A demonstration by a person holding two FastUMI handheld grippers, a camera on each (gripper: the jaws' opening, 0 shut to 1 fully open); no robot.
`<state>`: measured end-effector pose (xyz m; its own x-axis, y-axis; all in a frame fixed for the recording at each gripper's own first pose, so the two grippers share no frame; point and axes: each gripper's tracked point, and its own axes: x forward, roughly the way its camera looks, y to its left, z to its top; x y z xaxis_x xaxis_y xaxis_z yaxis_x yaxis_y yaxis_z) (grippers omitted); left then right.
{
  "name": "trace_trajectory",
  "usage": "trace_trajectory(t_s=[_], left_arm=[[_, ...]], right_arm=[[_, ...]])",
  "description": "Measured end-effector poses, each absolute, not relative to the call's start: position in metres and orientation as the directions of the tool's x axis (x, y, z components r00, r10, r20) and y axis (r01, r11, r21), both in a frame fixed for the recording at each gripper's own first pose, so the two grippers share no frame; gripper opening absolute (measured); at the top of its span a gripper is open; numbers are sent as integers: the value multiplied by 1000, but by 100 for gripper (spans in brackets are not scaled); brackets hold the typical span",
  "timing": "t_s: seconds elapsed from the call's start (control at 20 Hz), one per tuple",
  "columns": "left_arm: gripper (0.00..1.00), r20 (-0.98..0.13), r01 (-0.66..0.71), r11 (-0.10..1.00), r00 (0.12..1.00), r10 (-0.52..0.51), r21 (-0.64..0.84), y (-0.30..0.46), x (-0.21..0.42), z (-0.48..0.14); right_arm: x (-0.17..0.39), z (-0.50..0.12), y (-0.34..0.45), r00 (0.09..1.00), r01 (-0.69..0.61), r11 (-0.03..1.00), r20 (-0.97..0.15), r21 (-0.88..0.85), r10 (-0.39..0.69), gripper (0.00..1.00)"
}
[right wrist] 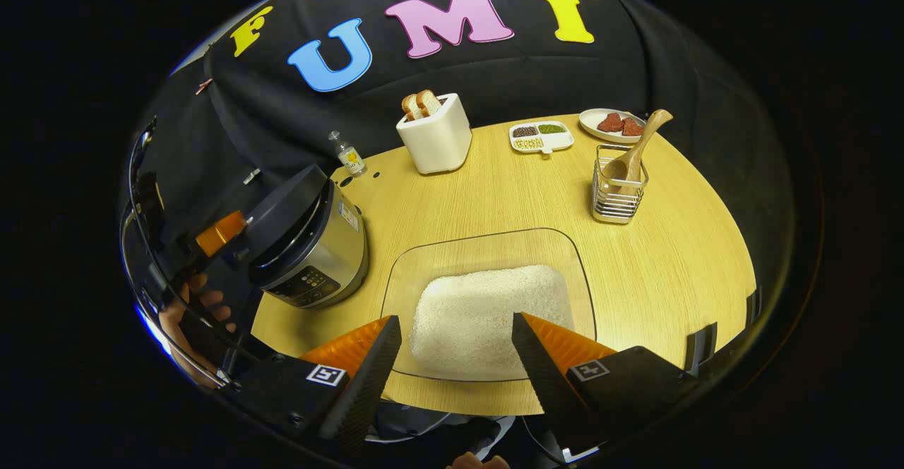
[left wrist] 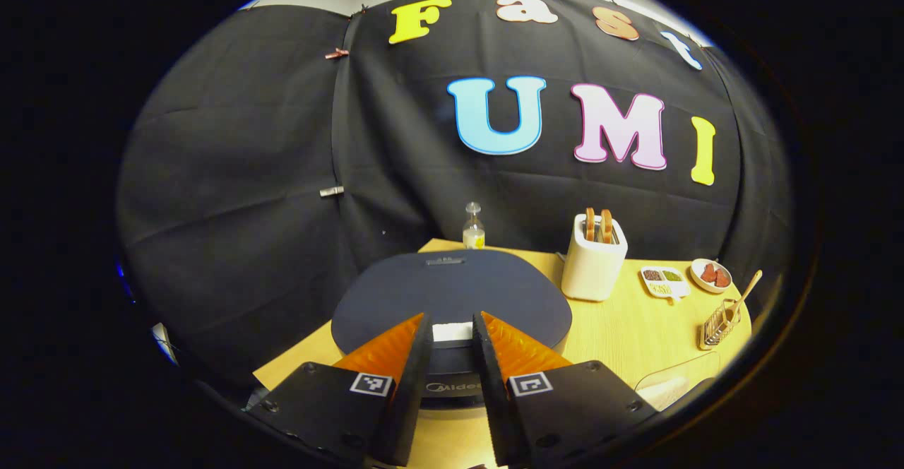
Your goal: Close the left gripper, press the button to open the rice cooker; take a wooden spoon from the chopstick holder with the right hand, scoop a spoonful of rice and pour it into the rice cooker, then put the wooden spoon back into the chopstick holder.
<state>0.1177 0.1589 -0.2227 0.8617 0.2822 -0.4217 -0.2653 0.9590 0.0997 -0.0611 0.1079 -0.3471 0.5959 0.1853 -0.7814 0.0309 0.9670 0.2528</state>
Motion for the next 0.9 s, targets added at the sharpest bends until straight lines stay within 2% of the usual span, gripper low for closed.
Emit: trace_trajectory(t_s=[0.2,0.5,0.7,0.8,0.85,0.9], left_arm=[[47,-467,-239,968,848,249,83,156,109,-242],[47,-472,-217,974,854,219,60,154,99,-242],[47,-501,-243,968,846,183,-57,154,90,-252],[46,-480,-210,978,858,182,-6,151,93,-248],[48,-475,-190,982,862,178,25,149,94,-247],[45,-479,-172,984,861,171,41,149,94,-246]], right_arm=[[-63,-349,111,593,25,967,-783,252,188,99],[-63,-349,116,588,14,967,-784,254,198,99],[-62,-347,114,597,22,966,-779,257,193,99],[-62,-346,113,600,31,964,-777,262,192,99],[-60,-343,113,606,36,963,-772,268,192,99],[-58,-339,112,614,36,963,-766,268,190,99]])
